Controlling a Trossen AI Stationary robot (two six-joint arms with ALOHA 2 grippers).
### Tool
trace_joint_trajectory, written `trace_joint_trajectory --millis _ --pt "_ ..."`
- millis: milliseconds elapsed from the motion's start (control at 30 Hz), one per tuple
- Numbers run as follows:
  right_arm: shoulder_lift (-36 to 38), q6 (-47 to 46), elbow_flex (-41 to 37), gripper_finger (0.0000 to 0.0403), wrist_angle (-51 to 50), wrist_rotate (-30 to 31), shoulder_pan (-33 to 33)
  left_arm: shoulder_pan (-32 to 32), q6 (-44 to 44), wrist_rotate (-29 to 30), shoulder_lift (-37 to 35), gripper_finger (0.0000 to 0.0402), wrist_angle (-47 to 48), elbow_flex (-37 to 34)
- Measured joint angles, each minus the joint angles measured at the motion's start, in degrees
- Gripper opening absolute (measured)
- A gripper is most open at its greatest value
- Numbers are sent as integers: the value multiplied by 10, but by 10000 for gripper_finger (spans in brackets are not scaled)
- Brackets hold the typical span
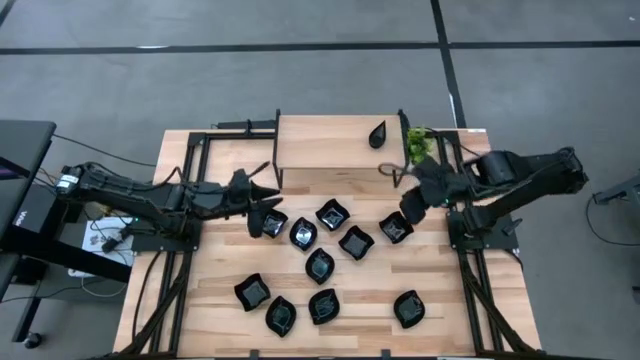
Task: Pick & Place Mini shaped plates
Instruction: Put the black leaf shaped plate on the shelf
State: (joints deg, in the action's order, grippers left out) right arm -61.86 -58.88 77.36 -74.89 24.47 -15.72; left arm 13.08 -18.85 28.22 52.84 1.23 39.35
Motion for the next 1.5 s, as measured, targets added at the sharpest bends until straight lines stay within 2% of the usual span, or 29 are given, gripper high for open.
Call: trace_joint_trajectory --millis 200,467,667,800,1167,1367,1500 --pt "-7 -113 -50 63 2 16 -94 73 -20 48 0 113 -3 -2" --pt "-8 -315 -150 63 7 9 -182 151 -111 92 0 113 -34 -60" --pt "-8 -358 -167 63 1 8 -220 169 -137 141 0 113 -54 -80" --pt "-8 -391 -167 63 3 6 -226 169 -149 142 0 113 -56 -84" --pt "-52 -387 -166 63 11 -4 -237 168 -151 151 0 113 -58 -84" --pt "-85 -478 -166 63 -38 2 -203 168 -155 151 0 113 -58 -84" --pt "-92 -491 -166 63 -63 -1 -161 168 -160 151 0 113 -58 -84"
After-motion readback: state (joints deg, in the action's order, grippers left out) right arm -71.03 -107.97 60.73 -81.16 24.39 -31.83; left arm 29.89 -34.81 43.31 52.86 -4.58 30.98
